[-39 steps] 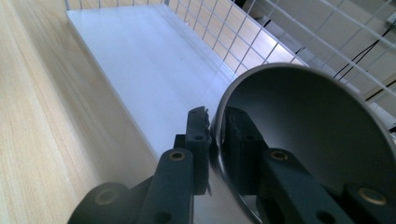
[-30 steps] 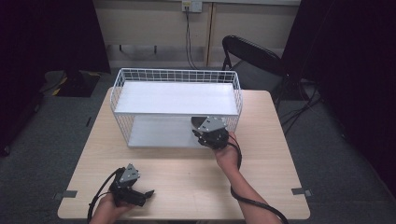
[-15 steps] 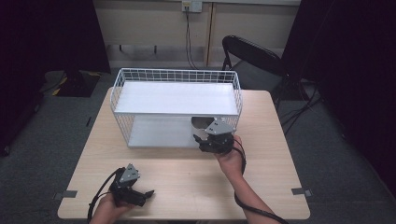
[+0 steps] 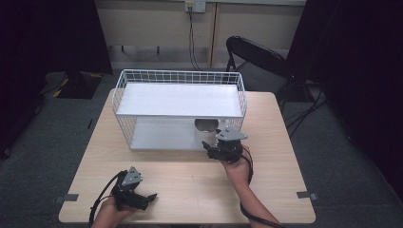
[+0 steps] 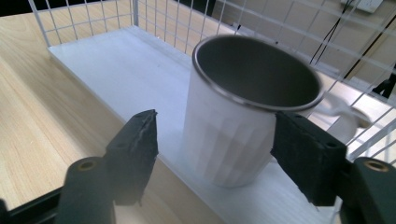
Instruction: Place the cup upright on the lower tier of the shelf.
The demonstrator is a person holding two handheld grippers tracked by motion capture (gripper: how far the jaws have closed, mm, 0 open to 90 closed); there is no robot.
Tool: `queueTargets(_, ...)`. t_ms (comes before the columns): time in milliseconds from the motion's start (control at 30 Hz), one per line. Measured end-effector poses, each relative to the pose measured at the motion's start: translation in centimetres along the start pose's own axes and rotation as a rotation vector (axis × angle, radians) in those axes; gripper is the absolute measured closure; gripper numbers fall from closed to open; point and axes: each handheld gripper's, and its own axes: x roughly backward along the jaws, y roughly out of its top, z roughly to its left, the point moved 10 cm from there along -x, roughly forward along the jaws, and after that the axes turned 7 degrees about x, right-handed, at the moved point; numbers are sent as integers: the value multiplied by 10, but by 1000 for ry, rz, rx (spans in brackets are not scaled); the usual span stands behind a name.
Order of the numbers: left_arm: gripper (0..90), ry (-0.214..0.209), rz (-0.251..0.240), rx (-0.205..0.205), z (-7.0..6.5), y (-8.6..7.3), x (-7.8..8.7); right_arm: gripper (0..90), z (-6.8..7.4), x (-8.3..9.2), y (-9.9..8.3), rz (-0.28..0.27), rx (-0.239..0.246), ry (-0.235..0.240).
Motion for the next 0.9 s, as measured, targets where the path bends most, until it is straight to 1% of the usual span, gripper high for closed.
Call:
queueTargets(67, 0, 0, 0, 0, 0, 0, 0, 339, 0, -4, -4, 12, -10, -2)
queueTargets(100, 0, 0, 0, 0, 0, 0, 0, 363, 0, -7, -7, 23, -29, -2)
queueTargets(133, 0, 0, 0, 0, 0, 0, 0, 377, -1, -8, -7, 25, -33, -2)
queueTargets(233, 0, 0, 0, -1, 0, 0, 0, 381, -1, -11, -8, 29, -42, 5)
queueTargets(300, 0, 0, 0, 0, 0, 0, 0, 383, -3, -15, -9, 41, -39, 1)
queueTargets(400, 0, 0, 0, 0, 0, 0, 0, 380, -4, -17, -9, 40, -44, 2)
queueTargets(433, 0, 0, 1, -1, 0, 0, 0, 370, -4, -17, -9, 34, -45, 6)
queueTargets(467, 0, 0, 0, 0, 0, 0, 0, 339, -2, -15, -9, 32, -45, 14)
queueTargets(533, 0, 0, 0, -1, 0, 0, 0, 335, -1, -14, -10, 30, -43, 22)
queueTargets(600, 0, 0, 2, -1, 0, 0, -1, 281, 2, -10, -11, 27, -46, 49)
queueTargets(633, 0, 0, 2, -1, 0, 0, -1, 281, 2, -10, -11, 27, -46, 49)
queueTargets(700, 0, -2, 1, 0, 0, 1, -1, 214, 5, -6, -12, 32, -59, 85)
queueTargets(733, 0, -1, 1, 0, 0, 1, -1, 214, 5, -6, -12, 32, -59, 85)
queueTargets(800, 0, -2, 1, 0, 0, 1, -1, 179, 6, -3, -12, 31, -61, 98)
queueTargets(833, 0, -1, 1, 0, 0, 1, -1, 154, 6, 0, -11, 30, -53, 104)
queueTargets(900, 0, -2, 1, 0, 0, 1, -1, 143, 6, 1, -11, 29, -54, 112)
